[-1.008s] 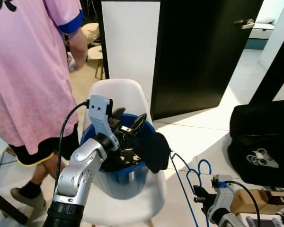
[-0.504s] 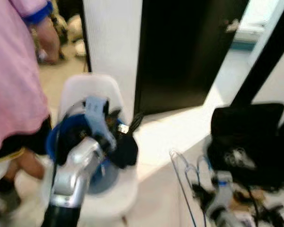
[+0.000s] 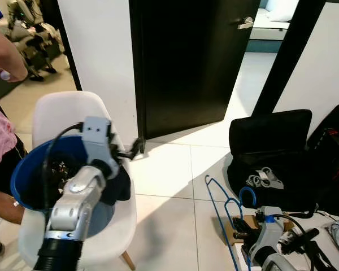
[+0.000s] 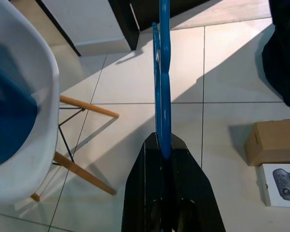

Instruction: Hang hanger

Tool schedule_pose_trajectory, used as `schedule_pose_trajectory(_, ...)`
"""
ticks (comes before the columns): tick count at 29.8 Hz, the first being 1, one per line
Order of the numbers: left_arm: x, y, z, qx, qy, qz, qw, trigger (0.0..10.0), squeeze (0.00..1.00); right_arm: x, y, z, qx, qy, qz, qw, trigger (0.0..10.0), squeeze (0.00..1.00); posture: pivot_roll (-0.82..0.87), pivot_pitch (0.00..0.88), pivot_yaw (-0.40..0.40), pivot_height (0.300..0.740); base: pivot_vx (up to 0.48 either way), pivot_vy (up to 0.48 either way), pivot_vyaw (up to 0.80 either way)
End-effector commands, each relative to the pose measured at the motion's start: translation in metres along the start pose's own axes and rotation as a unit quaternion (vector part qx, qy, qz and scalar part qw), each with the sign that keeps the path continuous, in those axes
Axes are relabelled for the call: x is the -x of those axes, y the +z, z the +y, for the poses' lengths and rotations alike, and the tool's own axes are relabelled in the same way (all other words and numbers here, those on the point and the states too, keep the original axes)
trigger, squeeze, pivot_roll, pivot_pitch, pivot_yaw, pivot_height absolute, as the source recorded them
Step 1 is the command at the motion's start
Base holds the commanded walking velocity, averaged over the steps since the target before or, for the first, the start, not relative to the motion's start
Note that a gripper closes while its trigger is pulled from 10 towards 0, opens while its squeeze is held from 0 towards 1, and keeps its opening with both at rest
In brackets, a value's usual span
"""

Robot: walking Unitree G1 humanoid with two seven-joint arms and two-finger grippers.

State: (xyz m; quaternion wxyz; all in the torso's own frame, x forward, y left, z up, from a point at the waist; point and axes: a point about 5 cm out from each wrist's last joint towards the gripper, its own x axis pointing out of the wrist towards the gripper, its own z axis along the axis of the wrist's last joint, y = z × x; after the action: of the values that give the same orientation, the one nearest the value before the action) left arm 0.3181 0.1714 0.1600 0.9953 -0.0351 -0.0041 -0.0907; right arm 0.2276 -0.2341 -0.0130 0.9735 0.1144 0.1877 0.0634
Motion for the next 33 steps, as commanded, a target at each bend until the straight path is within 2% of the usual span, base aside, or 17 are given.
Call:
schedule_pose_trajectory(1, 0.003, -0.016, 0.009, -0.012, 0.024, 0.050, 0.998, 10.0, 0.00, 0.000, -0.001, 0.003, -0.005, 0.003, 0.000, 1.000, 10.0, 0.00, -0.03, 0.054, -0.053, 0.740, 0.000, 0.000, 0.00)
schedule_pose_trajectory(3, 0.003, -0.016, 0.009, -0.012, 0.024, 0.050, 0.998, 10.0, 0.00, 0.000, -0.001, 0.003, -0.005, 0.003, 0.000, 1.000, 10.0, 0.00, -0.03, 0.054, -0.053, 0.740, 0.000, 0.000, 0.00)
schedule_pose_trajectory(6, 0.001, -0.028, 0.012, -0.009, 0.036, 0.090, 0.995, 10.0, 0.00, 0.001, 0.000, 0.003, -0.004, 0.004, 0.002, 1.000, 10.0, 0.00, -0.03, 0.065, -0.055, 0.740, 0.000, 0.000, 0.00)
schedule_pose_trajectory(11, -0.015, -0.027, 0.007, 0.037, 0.008, 0.096, 0.995, 10.0, 0.00, 0.003, 0.002, 0.003, -0.004, 0.005, 0.001, 1.000, 10.0, 0.00, -0.04, 0.099, -0.054, 0.740, 0.000, 0.000, 0.00)
schedule_pose_trajectory(13, -0.018, -0.027, 0.007, 0.042, 0.006, 0.099, 0.994, 10.0, 0.00, 0.004, 0.002, 0.002, -0.004, 0.005, 0.001, 1.000, 10.0, 0.00, -0.04, 0.099, -0.054, 0.740, 0.000, 0.000, 0.00)
schedule_pose_trajectory(15, -0.021, -0.030, 0.008, 0.047, 0.008, 0.113, 0.992, 10.0, 0.00, 0.004, 0.002, 0.002, -0.005, 0.005, 0.001, 1.000, 10.0, 0.00, -0.04, 0.107, -0.052, 0.740, 0.000, 0.000, 0.00)
schedule_pose_trajectory(16, -0.024, -0.036, 0.013, 0.045, 0.028, 0.143, 0.988, 10.0, 0.00, 0.006, 0.001, 0.002, -0.006, 0.004, 0.001, 1.000, 10.0, 0.00, -0.05, 0.112, -0.049, 0.740, 0.000, 0.000, 0.00)
schedule_pose_trajectory(19, -0.025, -0.038, 0.014, 0.044, 0.033, 0.150, 0.987, 10.0, 0.00, 0.006, 0.001, 0.002, -0.006, 0.004, 0.002, 1.000, 10.0, 0.00, -0.05, 0.112, -0.049, 0.740, 0.000, 0.000, 0.00)
schedule_pose_trajectory(23, -0.019, -0.060, 0.012, 0.070, 0.038, 0.220, 0.972, 10.0, 0.00, 0.010, -0.001, 0.002, -0.008, 0.001, 0.002, 1.000, 10.0, 0.00, -0.06, 0.129, -0.045, 0.740, 0.000, 0.000, 0.00)
schedule_pose_trajectory(26, -0.017, -0.066, 0.010, 0.076, 0.035, 0.233, 0.969, 10.0, 0.00, 0.011, 0.000, 0.003, -0.009, 0.001, 0.001, 1.000, 10.0, 0.00, -0.06, 0.134, -0.046, 0.740, 0.000, 0.000, 0.00)
schedule_pose_trajectory(27, -0.017, -0.067, 0.011, 0.078, 0.034, 0.234, 0.968, 6.2, 0.00, 0.011, 0.000, 0.004, -0.009, 0.001, 0.001, 1.000, 10.0, 0.00, -0.06, 0.137, -0.047, 0.740, 0.000, 0.000, 0.00)
schedule_pose_trajectory(29, -0.016, -0.067, 0.011, 0.078, 0.034, 0.234, 0.968, 6.2, 0.00, 0.011, 0.001, 0.004, -0.009, 0.002, 0.001, 1.000, 10.0, 0.00, -0.06, 0.138, -0.047, 0.740, 0.000, 0.000, 0.00)
schedule_pose_trajectory(30, -0.016, -0.066, 0.012, 0.080, 0.036, 0.231, 0.969, 0.0, 0.00, 0.011, 0.001, 0.005, -0.009, 0.002, 0.001, 1.000, 10.0, 0.00, -0.05, 0.137, -0.048, 0.740, 0.000, 0.000, 0.00)
schedule_pose_trajectory(33, -0.017, -0.062, 0.019, 0.082, 0.048, 0.218, 0.971, 0.0, 0.00, 0.012, 0.002, 0.007, -0.010, 0.004, 0.001, 1.000, 10.0, 0.00, -0.05, 0.134, -0.048, 0.740, 0.000, 0.000, 0.00)
